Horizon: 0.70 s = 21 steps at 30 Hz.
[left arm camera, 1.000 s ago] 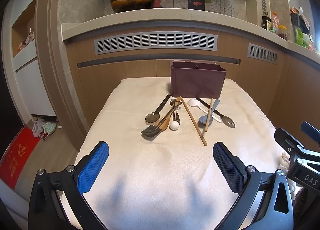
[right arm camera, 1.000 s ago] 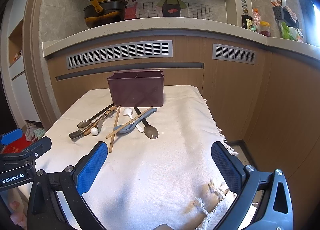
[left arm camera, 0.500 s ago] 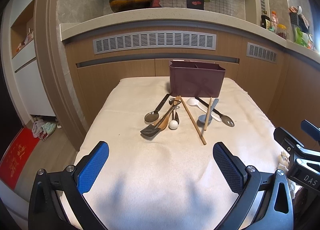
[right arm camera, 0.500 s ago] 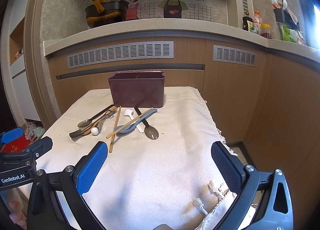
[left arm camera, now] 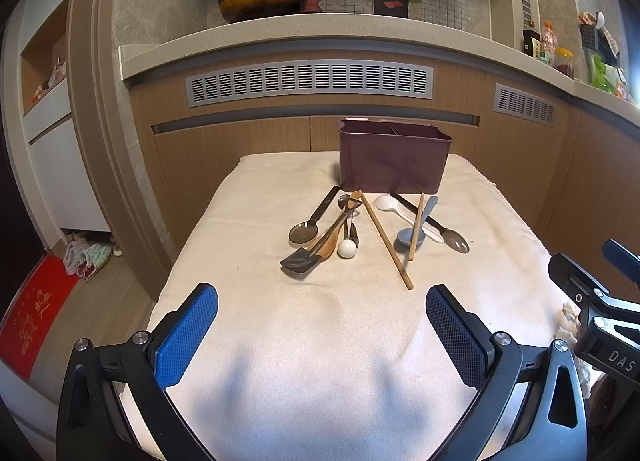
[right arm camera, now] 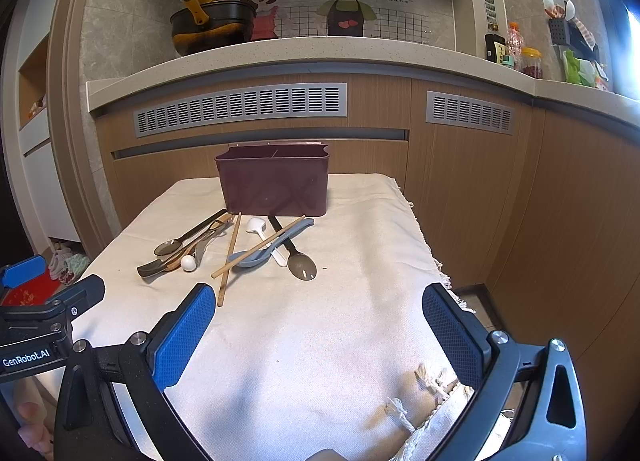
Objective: Organize utensils
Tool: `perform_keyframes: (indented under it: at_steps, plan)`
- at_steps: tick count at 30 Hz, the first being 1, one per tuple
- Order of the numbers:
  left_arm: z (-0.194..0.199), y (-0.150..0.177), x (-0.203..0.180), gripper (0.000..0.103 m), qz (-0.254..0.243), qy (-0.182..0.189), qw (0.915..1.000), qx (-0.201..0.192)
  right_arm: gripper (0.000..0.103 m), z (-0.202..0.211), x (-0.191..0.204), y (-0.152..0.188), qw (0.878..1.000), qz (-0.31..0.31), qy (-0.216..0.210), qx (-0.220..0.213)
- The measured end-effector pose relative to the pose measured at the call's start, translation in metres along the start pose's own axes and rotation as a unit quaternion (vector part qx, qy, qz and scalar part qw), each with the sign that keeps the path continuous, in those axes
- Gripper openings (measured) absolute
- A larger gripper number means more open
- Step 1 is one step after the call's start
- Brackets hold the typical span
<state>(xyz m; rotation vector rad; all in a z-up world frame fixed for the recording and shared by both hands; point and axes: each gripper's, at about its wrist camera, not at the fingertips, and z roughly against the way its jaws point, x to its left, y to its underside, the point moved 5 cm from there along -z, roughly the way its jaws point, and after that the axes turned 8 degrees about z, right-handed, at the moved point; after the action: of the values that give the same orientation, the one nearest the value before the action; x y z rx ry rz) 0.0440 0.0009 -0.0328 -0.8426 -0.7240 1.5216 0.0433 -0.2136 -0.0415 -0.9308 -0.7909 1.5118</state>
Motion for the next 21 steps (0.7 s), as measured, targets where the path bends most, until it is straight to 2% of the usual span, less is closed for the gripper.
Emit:
perform_keyframes:
  at_steps: [6,10,13,17,21]
  plan:
    - [-0.005,-0.001,0.000,0.103,0.000,0.005,1.0000,0.003,0.103,-0.006,-0.003,-0.006,1.000,0.010,0.007,-0.001]
    - [-0.026,-0.007,0.001,0.103,-0.003,0.009,0.9998,0.019,0.103,-0.028,-0.010,-0.017,1.000,0.013,0.000,0.016]
    - [-0.046,-0.019,-0.002,0.103,-0.017,0.006,0.9993,0.032,0.103,-0.048,-0.013,-0.027,0.999,0.023,0.002,0.030]
    - [-0.076,-0.039,-0.006,0.103,-0.021,0.028,0.9975,0.061,0.103,-0.077,-0.008,-0.042,0.998,0.050,-0.003,0.046]
    - [-0.101,-0.062,-0.002,0.103,-0.029,0.019,0.9980,0.053,0.103,-0.111,-0.003,-0.057,0.994,0.083,-0.019,0.067]
